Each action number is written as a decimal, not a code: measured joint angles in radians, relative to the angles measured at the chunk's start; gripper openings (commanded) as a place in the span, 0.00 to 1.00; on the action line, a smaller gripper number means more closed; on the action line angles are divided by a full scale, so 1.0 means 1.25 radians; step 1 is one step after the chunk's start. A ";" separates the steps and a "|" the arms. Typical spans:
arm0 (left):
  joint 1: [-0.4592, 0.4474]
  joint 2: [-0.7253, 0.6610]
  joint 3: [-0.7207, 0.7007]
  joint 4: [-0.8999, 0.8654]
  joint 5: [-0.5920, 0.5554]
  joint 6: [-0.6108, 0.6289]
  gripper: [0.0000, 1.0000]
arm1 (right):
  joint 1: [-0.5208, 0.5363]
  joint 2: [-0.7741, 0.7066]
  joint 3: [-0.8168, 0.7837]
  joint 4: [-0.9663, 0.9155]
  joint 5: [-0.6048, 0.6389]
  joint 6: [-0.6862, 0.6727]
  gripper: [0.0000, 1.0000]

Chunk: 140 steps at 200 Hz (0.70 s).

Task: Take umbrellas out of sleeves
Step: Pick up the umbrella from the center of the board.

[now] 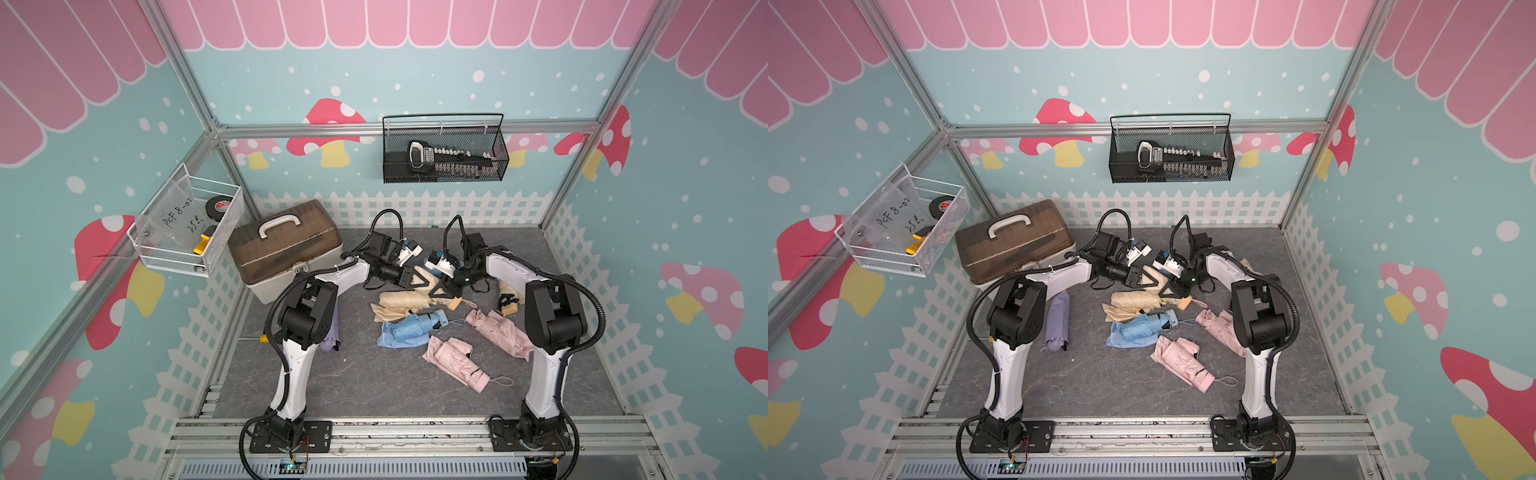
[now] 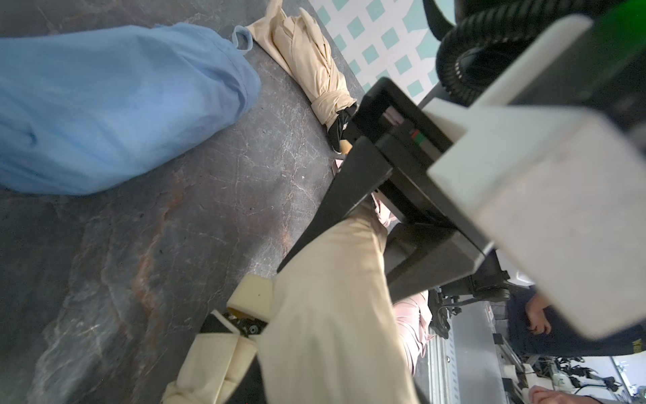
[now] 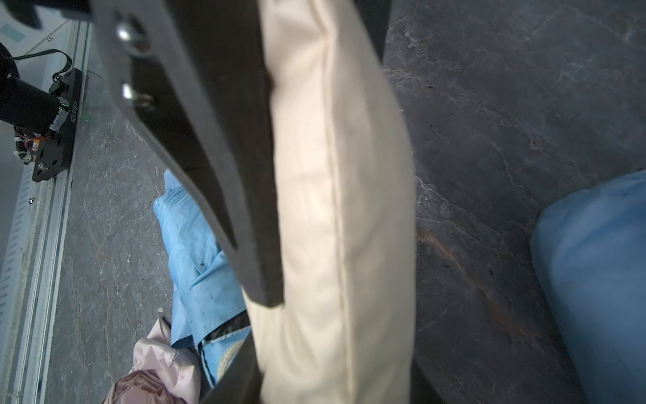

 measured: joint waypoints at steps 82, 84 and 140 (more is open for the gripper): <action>0.002 -0.001 -0.026 0.146 0.001 -0.153 0.00 | 0.005 -0.089 -0.056 0.126 0.119 0.136 0.78; 0.002 -0.002 -0.031 0.158 0.001 -0.163 0.00 | 0.004 -0.099 -0.063 0.134 0.127 0.148 0.79; 0.070 -0.006 -0.211 0.744 0.000 -0.650 0.00 | -0.070 -0.337 -0.154 0.300 0.204 0.463 0.80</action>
